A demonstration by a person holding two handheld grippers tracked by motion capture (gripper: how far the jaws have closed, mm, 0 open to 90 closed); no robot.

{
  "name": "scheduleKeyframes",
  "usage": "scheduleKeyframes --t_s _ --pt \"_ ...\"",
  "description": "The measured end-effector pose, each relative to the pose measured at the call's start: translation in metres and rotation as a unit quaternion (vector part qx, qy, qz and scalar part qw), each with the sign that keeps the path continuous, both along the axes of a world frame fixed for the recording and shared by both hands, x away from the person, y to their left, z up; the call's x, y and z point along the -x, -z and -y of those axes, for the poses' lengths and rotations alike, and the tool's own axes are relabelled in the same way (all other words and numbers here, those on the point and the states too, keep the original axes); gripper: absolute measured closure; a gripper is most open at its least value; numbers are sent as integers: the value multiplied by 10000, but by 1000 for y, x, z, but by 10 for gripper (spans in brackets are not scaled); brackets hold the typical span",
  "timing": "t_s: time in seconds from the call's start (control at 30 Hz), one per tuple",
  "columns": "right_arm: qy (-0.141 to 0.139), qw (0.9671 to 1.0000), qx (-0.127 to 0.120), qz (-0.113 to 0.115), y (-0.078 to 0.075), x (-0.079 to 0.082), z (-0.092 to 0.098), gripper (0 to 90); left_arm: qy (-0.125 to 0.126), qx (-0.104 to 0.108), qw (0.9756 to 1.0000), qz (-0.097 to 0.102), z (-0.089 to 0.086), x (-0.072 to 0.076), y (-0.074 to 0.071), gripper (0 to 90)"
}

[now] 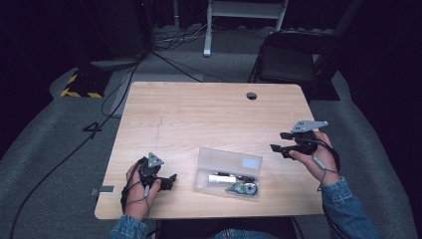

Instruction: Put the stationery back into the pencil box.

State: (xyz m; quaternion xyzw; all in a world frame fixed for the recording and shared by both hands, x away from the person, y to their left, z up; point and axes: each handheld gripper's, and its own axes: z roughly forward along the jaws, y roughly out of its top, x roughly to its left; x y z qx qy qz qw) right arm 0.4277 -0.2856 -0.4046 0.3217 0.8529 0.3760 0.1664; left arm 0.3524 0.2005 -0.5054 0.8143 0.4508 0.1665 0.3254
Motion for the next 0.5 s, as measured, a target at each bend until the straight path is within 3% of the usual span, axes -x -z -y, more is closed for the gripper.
scheduleKeyframes --t_s 0.2,0.5 --pt "577 9983 -26 -101 20 -11 18 358 -31 1 10000 -26 -1 0 0 61" --pt "757 9968 40 -259 45 -23 29 356 -31 -3 10000 -25 -1 0 0 61"
